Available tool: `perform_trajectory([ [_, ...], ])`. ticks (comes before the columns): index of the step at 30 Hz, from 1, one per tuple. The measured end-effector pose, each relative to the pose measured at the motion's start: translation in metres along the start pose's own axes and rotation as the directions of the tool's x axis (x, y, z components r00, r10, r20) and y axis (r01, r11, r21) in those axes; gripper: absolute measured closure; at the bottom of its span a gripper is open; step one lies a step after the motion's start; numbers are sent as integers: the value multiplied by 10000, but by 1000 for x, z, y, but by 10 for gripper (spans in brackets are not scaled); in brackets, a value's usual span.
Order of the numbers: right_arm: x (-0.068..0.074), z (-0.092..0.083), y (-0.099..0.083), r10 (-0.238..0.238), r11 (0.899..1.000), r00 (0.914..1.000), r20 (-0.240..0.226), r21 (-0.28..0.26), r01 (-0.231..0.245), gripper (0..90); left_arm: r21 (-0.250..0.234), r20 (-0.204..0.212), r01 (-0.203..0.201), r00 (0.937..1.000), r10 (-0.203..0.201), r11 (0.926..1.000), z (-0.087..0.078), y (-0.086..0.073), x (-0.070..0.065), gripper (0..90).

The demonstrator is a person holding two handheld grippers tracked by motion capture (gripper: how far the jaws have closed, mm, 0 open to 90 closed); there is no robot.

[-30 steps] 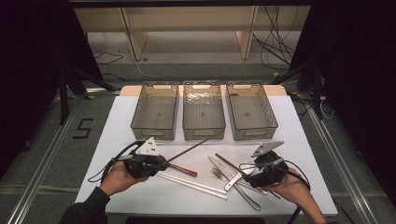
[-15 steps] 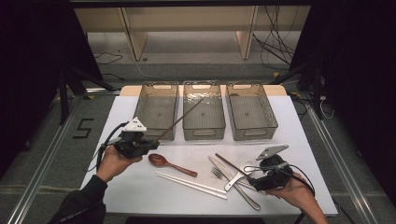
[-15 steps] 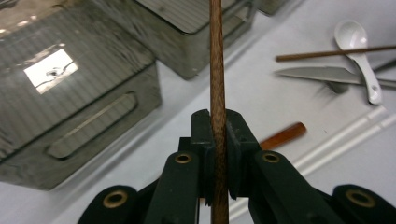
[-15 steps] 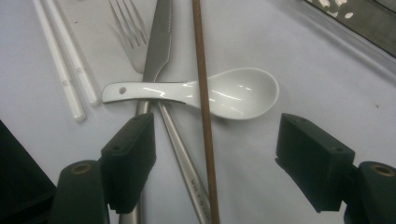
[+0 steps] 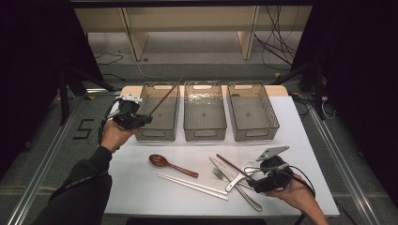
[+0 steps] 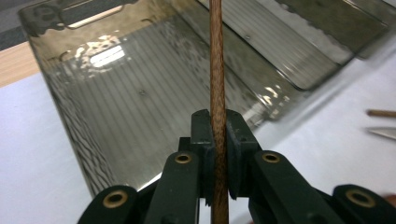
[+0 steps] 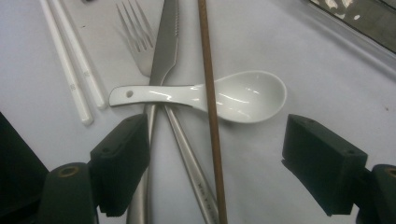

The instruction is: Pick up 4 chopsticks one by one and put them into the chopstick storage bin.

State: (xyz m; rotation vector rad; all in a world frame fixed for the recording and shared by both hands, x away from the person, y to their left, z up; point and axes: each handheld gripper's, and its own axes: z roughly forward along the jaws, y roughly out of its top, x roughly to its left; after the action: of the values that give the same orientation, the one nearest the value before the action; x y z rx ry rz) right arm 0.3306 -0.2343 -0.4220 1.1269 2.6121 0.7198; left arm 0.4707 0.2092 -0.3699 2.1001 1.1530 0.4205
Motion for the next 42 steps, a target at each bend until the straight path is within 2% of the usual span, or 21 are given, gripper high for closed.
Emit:
perform_trajectory([
  [8, 1, 0, 0, -66, 10000, 10000, -63, -8, 66, 243, 506, -326, 530, 9981, -514, 9973, 22, 4, 18, 831],
  [13, 1, 0, 0, -99, 9999, 9999, -70, 15, 100, 244, 770, -565, 660, 9965, -617, 9948, 33, 5, 27, 831],
  [19, 0, 1, 0, -124, 9999, 9999, -88, 26, 125, 243, 1010, -594, 1005, 9937, -948, 9898, 42, 5, 38, 829],
  [27, 1, 1, 0, -123, 9999, 9999, -114, 66, 123, 243, 1354, -902, 1176, 9903, -1060, 9838, 52, 2, 45, 824],
  [29, 1, 1, 0, -127, 9999, 9998, -124, 65, 128, 243, 1450, -958, 1038, 9913, -904, 9840, 54, 1, 45, 817],
  [31, 1, 1, 0, -123, 9999, 9998, -133, 68, 123, 244, 1510, -913, 1233, 9897, -1104, 9808, 54, 1, 45, 692],
  [32, 1, 1, 0, -117, 9999, 9999, -124, 70, 118, 244, 1358, -850, 1378, 9883, -1270, 9811, 52, 2, 44, 639],
  [33, 1, 1, 0, -118, 9999, 9999, -126, 75, 119, 244, 1149, -787, 1424, 9879, -1338, 9831, 49, 2, 41, 616],
  [36, 0, 1, 0, -108, 9999, 9999, -119, 90, 109, 244, 952, -661, 1526, 9870, -1467, 9837, 41, 3, 35, 490],
  [39, 0, 1, 0, -100, 9998, 9999, -72, 159, 101, 250, 616, 3, 1728, 9849, -1732, 9830, 31, 0, 28, 426],
  [42, 0, 1, 0, -98, 9997, 10000, -16, 211, 98, 263, 320, 677, 1654, 9836, -1672, 9857, 19, -7, 19, 349],
])
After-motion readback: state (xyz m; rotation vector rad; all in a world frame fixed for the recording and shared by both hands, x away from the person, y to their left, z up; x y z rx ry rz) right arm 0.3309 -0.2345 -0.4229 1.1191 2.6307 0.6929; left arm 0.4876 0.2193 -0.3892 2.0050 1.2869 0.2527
